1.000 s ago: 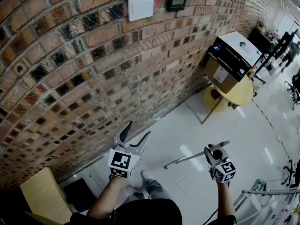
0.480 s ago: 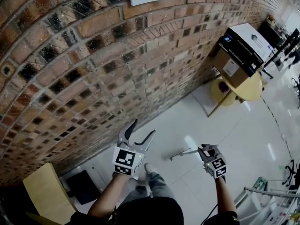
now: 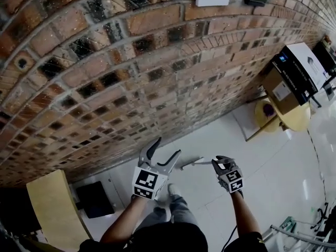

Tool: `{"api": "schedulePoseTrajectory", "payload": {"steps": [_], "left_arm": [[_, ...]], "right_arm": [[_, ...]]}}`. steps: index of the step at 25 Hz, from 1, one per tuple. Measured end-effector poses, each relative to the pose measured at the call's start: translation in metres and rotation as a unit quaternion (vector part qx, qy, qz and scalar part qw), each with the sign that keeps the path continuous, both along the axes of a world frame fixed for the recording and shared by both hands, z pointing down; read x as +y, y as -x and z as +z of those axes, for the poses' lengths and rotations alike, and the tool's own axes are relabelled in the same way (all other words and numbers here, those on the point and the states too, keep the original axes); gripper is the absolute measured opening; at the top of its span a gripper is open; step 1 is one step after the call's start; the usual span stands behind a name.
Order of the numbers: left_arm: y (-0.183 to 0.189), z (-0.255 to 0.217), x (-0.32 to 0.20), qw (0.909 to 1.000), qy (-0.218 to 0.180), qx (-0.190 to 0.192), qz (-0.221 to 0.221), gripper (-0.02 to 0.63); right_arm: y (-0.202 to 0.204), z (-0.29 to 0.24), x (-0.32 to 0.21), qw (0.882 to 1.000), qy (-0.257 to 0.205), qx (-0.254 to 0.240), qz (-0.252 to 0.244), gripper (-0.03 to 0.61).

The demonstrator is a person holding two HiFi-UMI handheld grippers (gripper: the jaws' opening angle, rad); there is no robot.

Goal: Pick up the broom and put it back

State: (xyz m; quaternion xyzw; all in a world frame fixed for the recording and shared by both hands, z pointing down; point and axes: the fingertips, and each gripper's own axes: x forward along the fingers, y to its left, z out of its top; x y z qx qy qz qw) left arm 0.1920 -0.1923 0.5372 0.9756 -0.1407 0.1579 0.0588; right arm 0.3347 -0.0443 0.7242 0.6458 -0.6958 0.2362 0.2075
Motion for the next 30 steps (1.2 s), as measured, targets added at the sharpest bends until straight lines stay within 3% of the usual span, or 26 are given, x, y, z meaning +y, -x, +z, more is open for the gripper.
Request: {"api": "schedulePoseTrajectory", "payload": {"steps": [11, 18, 21, 24, 30], "left_arm": [[0.063, 0.016, -0.020, 0.9966, 0.024, -0.016, -0.077, 0.319], [0.104, 0.025, -0.036, 0.9898, 0.032, -0.028, -0.136, 0.318], [0.119, 0.024, -0.038, 0.9872, 0.032, -0.030, -0.153, 0.318], [0.132, 0.022, -0.043, 0.9849, 0.029, -0.030, -0.168, 0.318], [0.163, 0.012, -0.058, 0.9823, 0.014, -0.021, -0.186, 0.318]], "right_arm": [[0.049, 0.052, -0.164, 0.998, 0.034, 0.007, -0.051, 0.093], [0.047, 0.061, -0.263, 0.998, 0.029, -0.041, -0.036, 0.094], [0.039, 0.073, -0.277, 0.995, 0.061, -0.073, -0.023, 0.129], [0.025, 0.081, -0.280, 0.995, 0.071, -0.076, -0.005, 0.238], [0.023, 0.030, -0.257, 0.996, 0.015, -0.083, 0.023, 0.299]]}}
